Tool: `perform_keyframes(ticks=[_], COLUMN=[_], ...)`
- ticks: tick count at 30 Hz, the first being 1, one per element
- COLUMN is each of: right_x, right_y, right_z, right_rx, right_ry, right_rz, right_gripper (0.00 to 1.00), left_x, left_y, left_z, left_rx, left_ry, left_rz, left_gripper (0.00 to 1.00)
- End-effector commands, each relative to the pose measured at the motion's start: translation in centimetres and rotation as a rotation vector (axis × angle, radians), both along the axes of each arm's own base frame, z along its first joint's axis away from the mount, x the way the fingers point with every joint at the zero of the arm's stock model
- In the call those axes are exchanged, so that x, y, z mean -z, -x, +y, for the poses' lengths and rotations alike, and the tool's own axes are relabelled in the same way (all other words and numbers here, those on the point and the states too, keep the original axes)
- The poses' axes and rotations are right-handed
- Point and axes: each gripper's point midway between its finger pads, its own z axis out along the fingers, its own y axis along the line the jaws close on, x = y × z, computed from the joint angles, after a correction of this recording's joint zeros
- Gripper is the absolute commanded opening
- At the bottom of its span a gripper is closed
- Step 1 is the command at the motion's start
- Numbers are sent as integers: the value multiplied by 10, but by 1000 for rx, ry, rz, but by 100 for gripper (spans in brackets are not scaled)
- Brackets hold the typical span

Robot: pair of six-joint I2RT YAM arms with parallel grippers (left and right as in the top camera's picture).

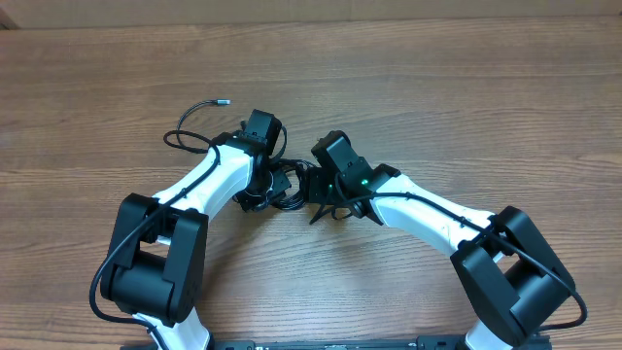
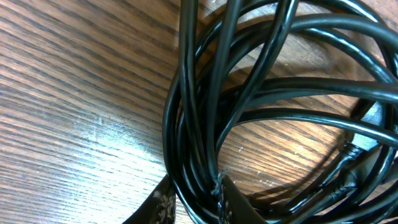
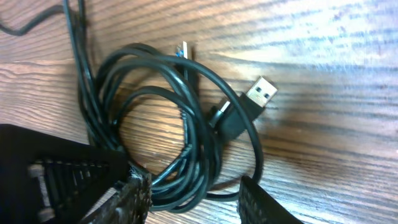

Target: Untangle cables

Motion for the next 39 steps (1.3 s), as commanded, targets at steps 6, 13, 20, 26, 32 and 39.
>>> perform_keyframes(ticks=[6, 13, 20, 26, 32, 39], right_x=[36, 41, 39, 50, 52, 53], right_y=[11, 12, 20, 18, 18, 17], right_z=[-13, -14, -3, -10, -12, -13], right_rx=[91, 90, 52, 71, 74, 76], right_ry=[44, 51, -2, 39, 48, 55], right_rz=[104, 115, 154, 151, 153, 146], right_gripper=[30, 27, 38, 24, 11, 8], left_x=[2, 2, 2, 1, -35, -108], left_y=[3, 3, 2, 0, -16, -26], left_z=[3, 3, 3, 1, -1, -4], left_rx=[-1, -1, -1, 29, 105, 145], left_ry=[-26, -26, -25, -17, 98, 343], left_rz=[0, -1, -4, -15, -124, -297], left_gripper=[18, 18, 18, 4, 4, 4])
